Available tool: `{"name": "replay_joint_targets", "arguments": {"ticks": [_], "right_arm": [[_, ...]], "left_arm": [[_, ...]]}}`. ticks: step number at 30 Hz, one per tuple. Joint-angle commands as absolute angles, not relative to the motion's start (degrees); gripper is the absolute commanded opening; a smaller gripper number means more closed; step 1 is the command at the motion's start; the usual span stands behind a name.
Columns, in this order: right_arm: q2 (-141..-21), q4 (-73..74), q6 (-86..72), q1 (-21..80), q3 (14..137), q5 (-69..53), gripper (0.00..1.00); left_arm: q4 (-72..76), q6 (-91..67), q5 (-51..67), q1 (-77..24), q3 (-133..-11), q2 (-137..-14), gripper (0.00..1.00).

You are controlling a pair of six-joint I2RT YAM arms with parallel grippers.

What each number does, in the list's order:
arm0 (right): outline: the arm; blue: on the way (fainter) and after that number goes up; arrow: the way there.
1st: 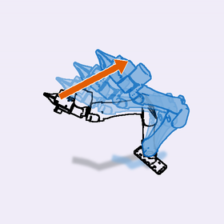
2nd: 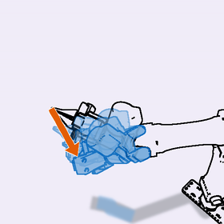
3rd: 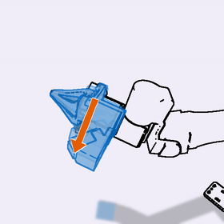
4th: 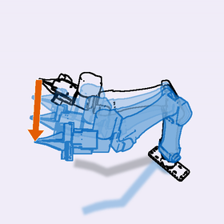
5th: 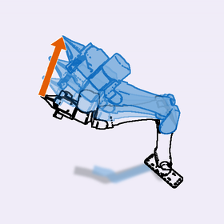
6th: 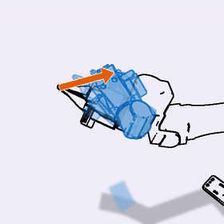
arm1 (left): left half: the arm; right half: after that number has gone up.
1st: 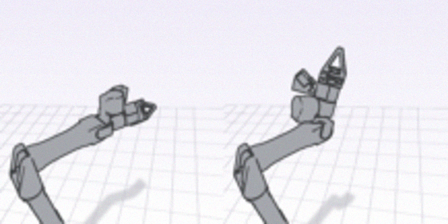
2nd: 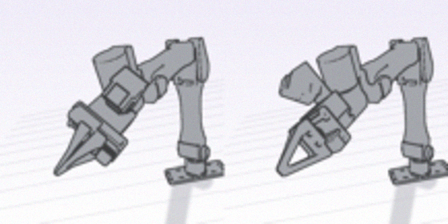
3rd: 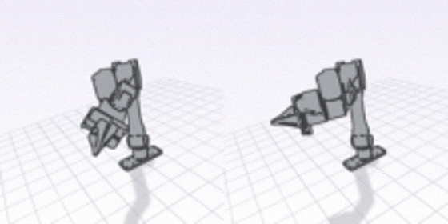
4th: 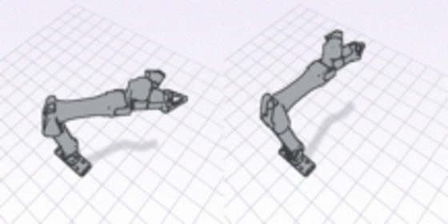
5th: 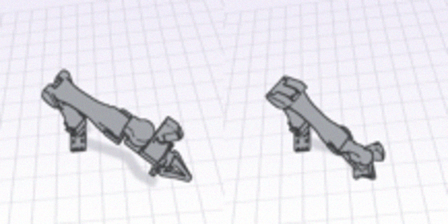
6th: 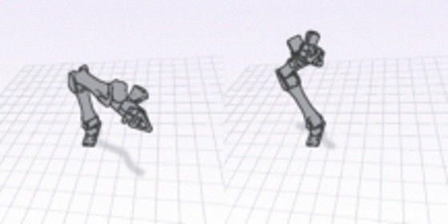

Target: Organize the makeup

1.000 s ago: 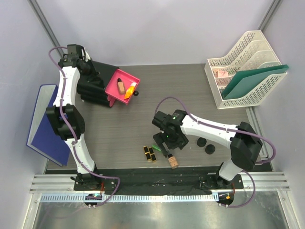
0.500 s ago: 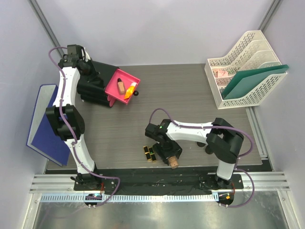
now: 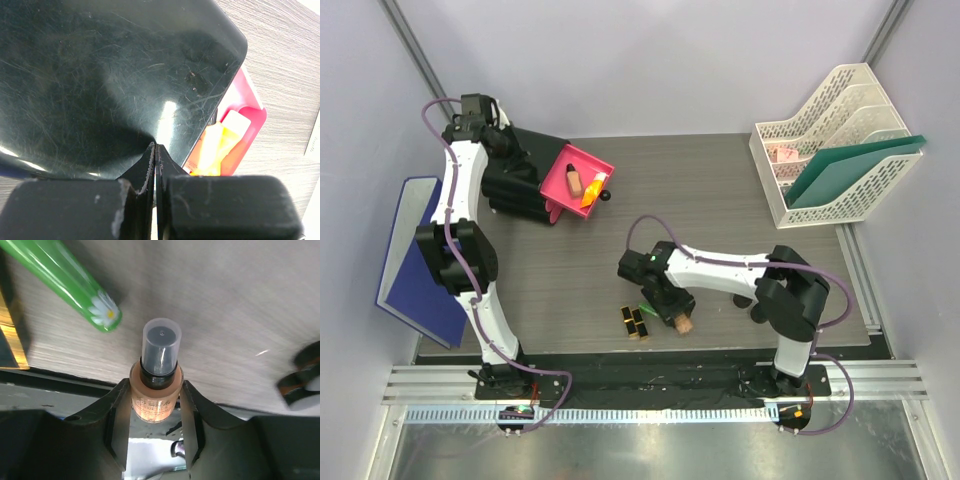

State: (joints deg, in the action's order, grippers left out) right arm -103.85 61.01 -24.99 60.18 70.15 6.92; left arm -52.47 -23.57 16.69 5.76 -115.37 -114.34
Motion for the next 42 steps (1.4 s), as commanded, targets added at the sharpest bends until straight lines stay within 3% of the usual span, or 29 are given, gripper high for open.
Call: {"name": "replay_joint_targets", "arguments": {"ticks": [1, 7, 21, 29, 42], "right_arm": [[-100.54, 62.75, -21.63, 58.81, 83.3, 14.23, 0.01], [-106.77, 62.67, -17.23, 54.06, 101.58, 14.77, 0.01], [-129.63, 58.11, -18.98, 43.78, 144.72, -4.74, 0.01], [-129.55, 43.61, -25.57, 42.28, 142.56, -13.61, 0.01], [-136.05, 26.64, -34.27, 41.57, 144.48, -17.93, 0.01]], "left_arm": [[-59.85, -21.36, 13.62, 6.06, -112.32, -116.28, 0.0], [-59.77, -21.44, 13.62, 6.06, -111.97, -116.1, 0.0], [-60.12, -21.27, 13.62, 6.06, -112.5, -116.1, 0.0], [-60.47, -21.36, 13.71, 6.06, -112.24, -115.93, 0.0], [-60.47, -21.01, 13.89, 6.06, -112.32, -116.54, 0.0]]}}
